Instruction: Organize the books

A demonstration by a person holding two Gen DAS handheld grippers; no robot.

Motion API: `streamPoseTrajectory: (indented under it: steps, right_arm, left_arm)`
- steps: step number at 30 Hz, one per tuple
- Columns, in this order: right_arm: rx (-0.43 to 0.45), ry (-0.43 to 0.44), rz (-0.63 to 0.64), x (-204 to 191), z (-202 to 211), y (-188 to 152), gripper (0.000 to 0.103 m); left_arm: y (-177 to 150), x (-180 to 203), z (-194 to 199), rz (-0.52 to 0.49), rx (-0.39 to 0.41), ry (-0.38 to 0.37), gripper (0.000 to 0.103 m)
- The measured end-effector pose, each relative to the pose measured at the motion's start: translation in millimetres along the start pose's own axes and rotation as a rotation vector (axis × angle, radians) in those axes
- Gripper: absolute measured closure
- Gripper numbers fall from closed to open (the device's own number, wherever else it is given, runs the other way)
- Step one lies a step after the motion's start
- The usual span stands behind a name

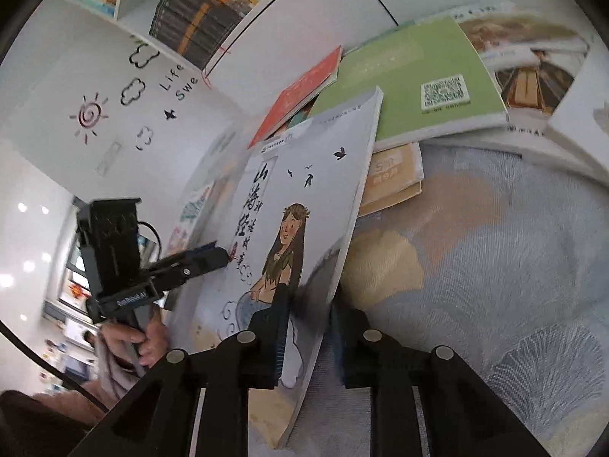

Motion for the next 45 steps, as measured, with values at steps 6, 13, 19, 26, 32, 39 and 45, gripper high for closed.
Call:
streamPoseTrajectory:
  steps: [6, 13, 19, 26, 32, 39, 45]
  right_arm:
    - [0.022, -0.072, 0.066, -11.0, -5.4, -3.1, 0.085]
    - [0.020, -0.046, 0.033, -6.2, -4.4, -2.1, 0.085]
    - [0.025, -0.046, 0.030, -4.8, -2.8, -2.8, 0.085]
    - [0.040, 0.036, 0.022, -7.1, 4.5, -5.3, 0.088]
    - [0.048, -0.008, 0.069, -16.1, 1.9, -7.2, 0.088]
    - [0.080, -0.037, 0.128, -29.0, 5.7, -8.7, 0.089]
    - [0.076, -0.027, 0.225, -53.4, 9.7, -10.9, 0.089]
  left_arm:
    - [0.2, -4.3, 0.0, 0.012, 0.001, -0.024, 0.069]
    - [-1.9, -2.5, 0.0, -0.002, 0.023, -0.017, 0.068]
    - [-1.6, -3.8, 0.1, 0.001, 0.027, -0.025, 0.068]
    - [-0.1, -10.5, 0.6, 0.038, 0.007, -0.069, 0.069]
    - [-1.1, -0.9, 4.0, -0.001, 0.012, -0.026, 0.071]
    - [2.8, -7.5, 12.1, 0.021, -0.015, -0.118, 0.071]
    - [-5.1, -11.1, 13.9, 0.004, -0.070, -0.135, 0.072]
Point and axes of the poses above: each gripper's, at about its wrist camera, not at the fingertips, and z roughly against the way its jaws point, x to its right, y to its top, the point moved 1 cm from there along -z, roughly the way its jaws point, and after that the axes turned 6 degrees about y, right-handed, at the moved point
